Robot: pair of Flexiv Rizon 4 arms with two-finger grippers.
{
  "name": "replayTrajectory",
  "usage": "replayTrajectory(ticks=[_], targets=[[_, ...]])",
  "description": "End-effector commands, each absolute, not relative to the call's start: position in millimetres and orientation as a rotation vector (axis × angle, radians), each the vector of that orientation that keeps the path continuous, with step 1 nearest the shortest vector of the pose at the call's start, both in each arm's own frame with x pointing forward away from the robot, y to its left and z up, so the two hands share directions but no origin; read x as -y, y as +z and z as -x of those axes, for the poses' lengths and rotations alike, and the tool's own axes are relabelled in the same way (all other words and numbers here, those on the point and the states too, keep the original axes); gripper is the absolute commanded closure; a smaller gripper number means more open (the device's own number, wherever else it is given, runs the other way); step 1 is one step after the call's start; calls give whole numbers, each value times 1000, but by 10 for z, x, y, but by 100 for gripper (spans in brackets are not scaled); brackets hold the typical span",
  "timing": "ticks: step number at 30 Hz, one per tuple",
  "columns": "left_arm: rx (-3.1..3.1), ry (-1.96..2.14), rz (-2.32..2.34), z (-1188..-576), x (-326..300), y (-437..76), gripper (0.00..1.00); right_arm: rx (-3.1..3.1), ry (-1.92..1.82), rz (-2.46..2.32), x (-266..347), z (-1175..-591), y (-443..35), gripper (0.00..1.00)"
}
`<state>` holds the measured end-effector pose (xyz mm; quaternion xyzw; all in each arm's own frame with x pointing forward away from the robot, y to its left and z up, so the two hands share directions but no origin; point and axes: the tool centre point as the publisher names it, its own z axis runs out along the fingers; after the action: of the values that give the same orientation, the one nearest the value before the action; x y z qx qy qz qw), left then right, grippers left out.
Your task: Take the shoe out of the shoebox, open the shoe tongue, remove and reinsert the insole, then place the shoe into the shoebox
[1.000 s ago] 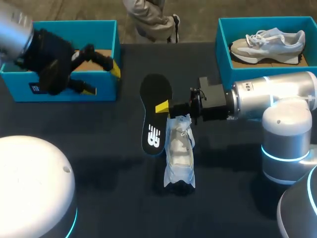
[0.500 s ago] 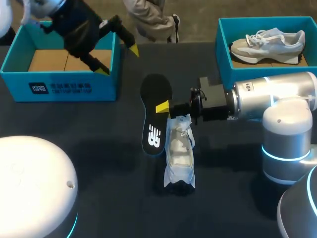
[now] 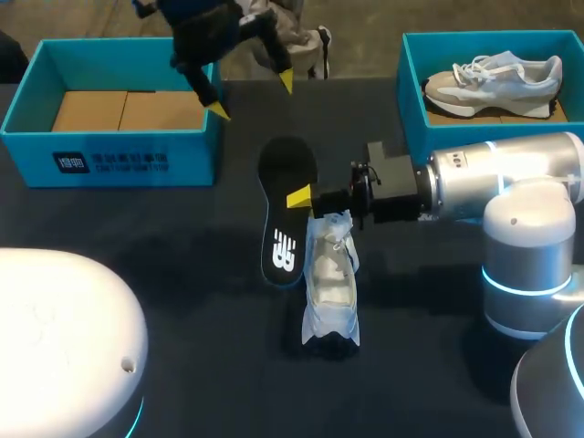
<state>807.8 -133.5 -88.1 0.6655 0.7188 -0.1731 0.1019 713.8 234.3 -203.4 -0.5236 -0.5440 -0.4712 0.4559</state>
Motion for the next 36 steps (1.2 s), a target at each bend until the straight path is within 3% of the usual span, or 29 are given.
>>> replayTrajectory(ticks=[1,16,36], targets=[[-2299,-198,-2219,-8168,1473,-880,0,1342,-1163,1295,-2365,-7132,-2037,100],[-2222,-239,-2290,-8146,1626,-931,0,1342,-1163,1295,-2365,-7132,-2037,100],[-1665,-767,-1819,-7892,899,-1221,0,1342,-1163,1295,-2365,-7132,-2037,100]])
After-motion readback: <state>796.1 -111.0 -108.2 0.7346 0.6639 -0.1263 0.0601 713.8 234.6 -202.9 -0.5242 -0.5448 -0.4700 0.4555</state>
